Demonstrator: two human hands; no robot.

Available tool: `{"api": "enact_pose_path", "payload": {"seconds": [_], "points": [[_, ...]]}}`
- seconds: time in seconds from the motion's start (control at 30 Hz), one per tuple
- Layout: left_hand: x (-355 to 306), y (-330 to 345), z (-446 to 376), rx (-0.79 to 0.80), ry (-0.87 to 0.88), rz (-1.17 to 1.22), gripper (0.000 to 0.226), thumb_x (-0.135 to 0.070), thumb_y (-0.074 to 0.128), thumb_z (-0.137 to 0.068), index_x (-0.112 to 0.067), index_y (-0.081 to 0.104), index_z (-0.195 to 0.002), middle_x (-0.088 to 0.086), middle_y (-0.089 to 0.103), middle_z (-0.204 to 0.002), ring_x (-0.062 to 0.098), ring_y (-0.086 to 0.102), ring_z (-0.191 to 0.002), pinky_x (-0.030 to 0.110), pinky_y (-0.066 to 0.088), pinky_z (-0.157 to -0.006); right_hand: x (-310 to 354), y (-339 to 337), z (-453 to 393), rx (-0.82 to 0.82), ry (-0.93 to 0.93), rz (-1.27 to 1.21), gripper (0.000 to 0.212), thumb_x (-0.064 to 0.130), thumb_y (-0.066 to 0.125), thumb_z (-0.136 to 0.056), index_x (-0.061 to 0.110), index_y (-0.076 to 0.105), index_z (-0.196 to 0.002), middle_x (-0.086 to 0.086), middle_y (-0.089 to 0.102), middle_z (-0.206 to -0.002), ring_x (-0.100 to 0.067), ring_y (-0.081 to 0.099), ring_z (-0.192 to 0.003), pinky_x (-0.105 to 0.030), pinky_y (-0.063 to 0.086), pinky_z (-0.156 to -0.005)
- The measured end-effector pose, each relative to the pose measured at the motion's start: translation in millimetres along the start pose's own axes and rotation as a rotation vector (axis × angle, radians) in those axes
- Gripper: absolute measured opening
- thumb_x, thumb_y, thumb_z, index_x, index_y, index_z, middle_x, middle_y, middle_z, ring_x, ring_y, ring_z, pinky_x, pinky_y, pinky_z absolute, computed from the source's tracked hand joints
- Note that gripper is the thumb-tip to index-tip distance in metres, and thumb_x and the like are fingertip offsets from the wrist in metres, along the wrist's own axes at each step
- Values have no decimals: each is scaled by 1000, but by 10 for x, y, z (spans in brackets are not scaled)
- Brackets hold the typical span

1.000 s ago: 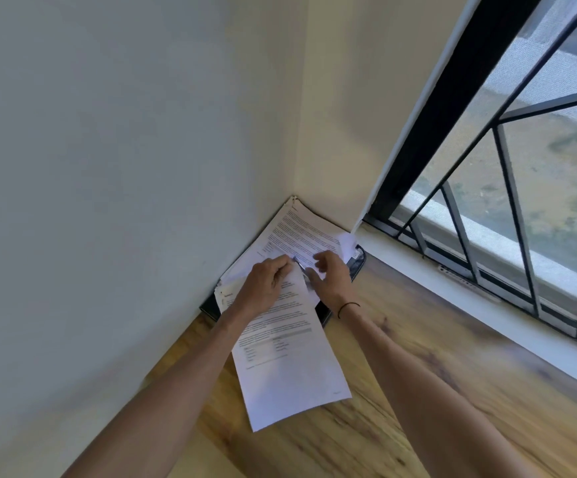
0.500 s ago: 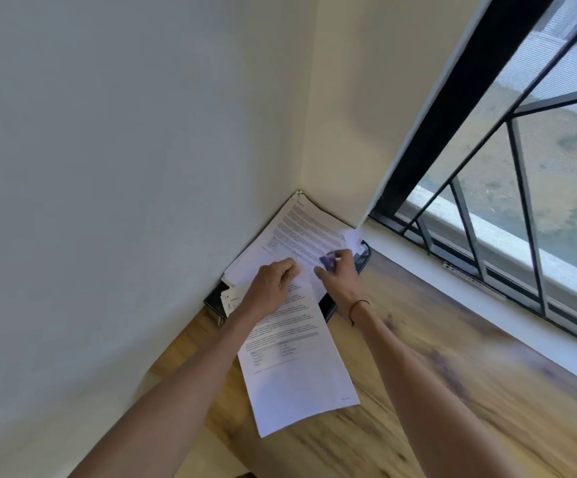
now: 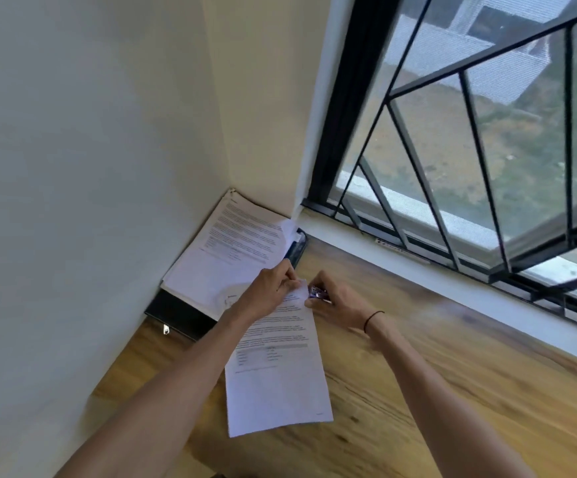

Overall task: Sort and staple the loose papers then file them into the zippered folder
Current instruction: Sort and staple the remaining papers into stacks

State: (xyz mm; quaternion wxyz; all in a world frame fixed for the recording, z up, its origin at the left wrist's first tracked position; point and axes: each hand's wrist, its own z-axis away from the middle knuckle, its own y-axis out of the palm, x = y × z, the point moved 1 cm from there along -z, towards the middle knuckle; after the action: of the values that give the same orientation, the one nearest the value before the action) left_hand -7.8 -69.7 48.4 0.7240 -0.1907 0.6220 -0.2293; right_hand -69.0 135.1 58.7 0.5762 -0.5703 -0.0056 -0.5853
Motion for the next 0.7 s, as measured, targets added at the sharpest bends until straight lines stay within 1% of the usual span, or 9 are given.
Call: {"api": "enact_pose_path", "payload": {"seconds": [0.07,0.13,0.23,0.3,0.37,0.4,0.53,0.63,0.7], "points": [[-79,71,-13,29,46,-17,15,-31,61,-102,-22,53,-95,-8,71,-92,4,69,-86,24,55,-72,-26,-79,45,-3,-28,51,30,36,75,-92,25,50,-103,7,61,-101,-14,60,-87,-36,55,-77],[-162,128,-14,60,79,-32,15,-32,62,-102,-22,53,-95,-7,71,-93,6,69,-86,21,54,-71,-19,-137,77,-6,-39,80,32,34,80,-87,27,52,-99,7,63,-100,-15,62,-87,-38,57,-77],[-262,193,-5,103,114,-68,19,-39,62,-102,-24,52,-95,-7,67,-87,-1,66,-77,16,50,-63,0,-193,123,-18,-46,108,31,32,84,-84,24,56,-96,5,68,-97,-16,64,-86,-37,58,-75],[-276,210,-11,121,140,-74,20,-38,62,-102,-22,51,-97,-5,68,-88,0,66,-78,22,54,-66,8,-226,140,-19,-43,142,31,35,84,-84,23,57,-93,4,68,-94,-16,63,-82,-35,55,-71],[-278,235,-20,140,166,-60,20,-36,61,-102,-20,49,-100,-1,71,-93,8,69,-84,32,57,-73,-5,-240,157,-13,-40,179,31,36,84,-84,24,56,-89,4,66,-88,-14,59,-75,-30,49,-63],[-277,251,-27,149,177,-64,20,-35,61,-102,-21,47,-101,1,72,-95,10,69,-85,35,58,-74,1,-244,162,-2,-42,189,31,35,84,-84,23,56,-87,4,66,-86,-14,58,-73,-29,47,-62],[-332,307,-38,185,245,-129,26,-25,62,-103,-26,36,-104,6,73,-99,12,71,-82,42,60,-72,4,-218,161,36,-28,179,28,31,84,-83,14,64,-91,-1,70,-85,-21,63,-74,-39,52,-65],[-366,295,-39,212,251,-159,26,-23,61,-103,-25,35,-106,6,69,-94,17,69,-78,44,59,-69,-44,-220,164,40,-40,159,29,33,83,-84,13,62,-87,-3,70,-84,-24,63,-73,-42,52,-65],[-367,287,-45,240,261,-177,25,-24,60,-103,-24,35,-106,6,66,-93,19,67,-77,44,59,-68,-68,-241,177,47,-49,147,32,34,82,-85,11,61,-85,-4,70,-83,-26,62,-72,-41,50,-63]]}}
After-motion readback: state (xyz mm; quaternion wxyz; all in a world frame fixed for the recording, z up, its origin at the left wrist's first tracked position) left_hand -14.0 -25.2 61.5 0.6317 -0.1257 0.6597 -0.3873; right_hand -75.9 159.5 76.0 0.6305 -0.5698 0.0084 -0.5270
